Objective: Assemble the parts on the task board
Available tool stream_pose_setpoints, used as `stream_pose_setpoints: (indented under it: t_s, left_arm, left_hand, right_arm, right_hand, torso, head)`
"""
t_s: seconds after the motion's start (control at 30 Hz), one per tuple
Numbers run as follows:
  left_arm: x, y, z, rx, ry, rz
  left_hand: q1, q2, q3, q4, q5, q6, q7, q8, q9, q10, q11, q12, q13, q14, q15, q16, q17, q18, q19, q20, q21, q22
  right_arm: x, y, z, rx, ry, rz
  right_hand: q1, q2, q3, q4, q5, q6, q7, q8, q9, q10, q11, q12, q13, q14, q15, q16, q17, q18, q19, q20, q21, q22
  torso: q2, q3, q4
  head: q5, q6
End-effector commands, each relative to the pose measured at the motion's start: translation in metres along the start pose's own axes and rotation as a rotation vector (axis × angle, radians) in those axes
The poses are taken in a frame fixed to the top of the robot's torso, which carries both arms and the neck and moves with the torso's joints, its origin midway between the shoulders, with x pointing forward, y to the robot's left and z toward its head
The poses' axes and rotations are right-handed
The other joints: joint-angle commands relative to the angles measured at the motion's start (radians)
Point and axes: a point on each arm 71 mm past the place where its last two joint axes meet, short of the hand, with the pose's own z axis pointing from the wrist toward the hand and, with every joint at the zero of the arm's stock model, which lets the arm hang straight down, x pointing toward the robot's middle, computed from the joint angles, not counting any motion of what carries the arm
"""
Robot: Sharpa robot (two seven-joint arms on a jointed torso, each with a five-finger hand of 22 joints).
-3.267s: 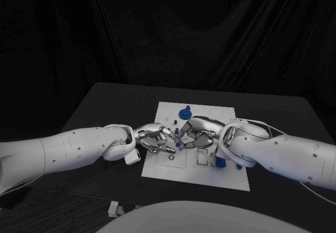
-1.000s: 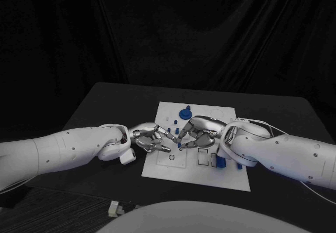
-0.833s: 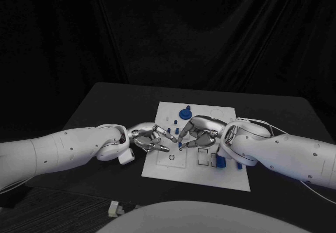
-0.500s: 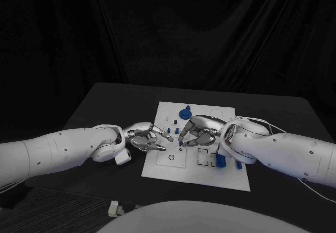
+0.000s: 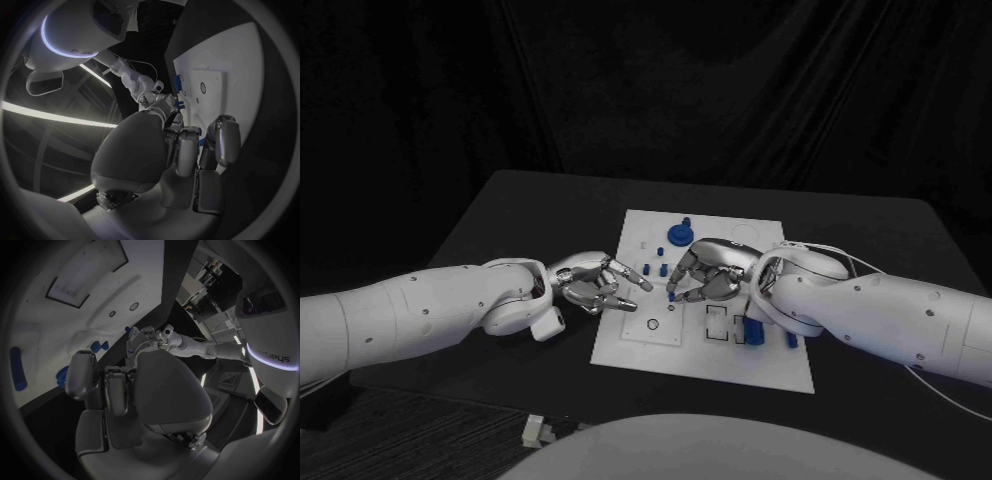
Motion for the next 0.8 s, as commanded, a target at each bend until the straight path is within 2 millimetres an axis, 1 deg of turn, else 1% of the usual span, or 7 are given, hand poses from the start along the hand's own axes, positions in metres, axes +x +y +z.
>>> stream_pose_setpoints:
  t_s: [0.03, 0.33, 0.8]
  left_arm:
    - [0.0009, -0.0011, 0.0003, 0.012, -0.004, -0.003]
    - [0.0011, -0.0011, -0.0003, 0.012, -0.003, -0.005]
    - [0.0021, -0.0014, 0.0004, 0.012, 0.006, -0.009]
  left_hand:
    - [-0.002, 0.008, -0.006, -0.001, 0.004, 0.003, 0.006, 0.004, 0.002, 0.065, 0.007, -0.002, 0.23, 0.105, 0.009, 0.003, 0.263, 0.01, 0.002, 0.004, -0.001, 0.189]
    - [-0.002, 0.008, -0.006, -0.001, 0.004, 0.003, 0.006, 0.004, 0.002, 0.065, 0.007, -0.002, 0.23, 0.105, 0.009, 0.003, 0.263, 0.01, 0.002, 0.004, -0.001, 0.189]
    - [-0.004, 0.01, -0.007, 0.002, 0.005, 0.004, 0.007, 0.007, 0.002, 0.065, 0.009, -0.002, 0.229, 0.105, 0.011, 0.003, 0.263, 0.01, 0.001, 0.005, -0.002, 0.189]
  right_arm:
    - [0.0045, -0.0017, 0.0009, 0.007, 0.024, -0.01]
    - [0.0097, -0.0047, 0.0038, 0.019, 0.04, -0.011]
    - [0.0125, -0.0077, 0.0064, 0.025, 0.045, -0.033]
  right_hand:
    - [0.01, 0.0, -0.002, -0.006, 0.004, -0.002, 0.007, -0.003, 0.0, 0.103, 0.008, 0.001, 0.262, 0.105, 0.006, 0.003, 0.263, -0.001, -0.002, 0.007, -0.002, 0.17]
    - [0.01, 0.0, -0.002, -0.006, 0.004, -0.001, 0.007, -0.002, 0.0, 0.103, 0.008, 0.001, 0.262, 0.105, 0.006, 0.003, 0.263, -0.001, -0.003, 0.007, -0.002, 0.17]
    - [0.011, 0.001, -0.002, -0.007, 0.005, -0.001, 0.008, -0.002, 0.0, 0.103, 0.009, 0.001, 0.262, 0.105, 0.007, 0.003, 0.263, -0.001, -0.003, 0.008, -0.002, 0.17]
  torso:
    - [0.0, 0.0001, -0.0003]
    - [0.0, -0.0001, -0.0003]
    - [0.0, 0.0001, -0.0001]
  head:
    - [0.0, 0.0]
    - [-0.002, 0.0]
    - [-0.002, 0.0]
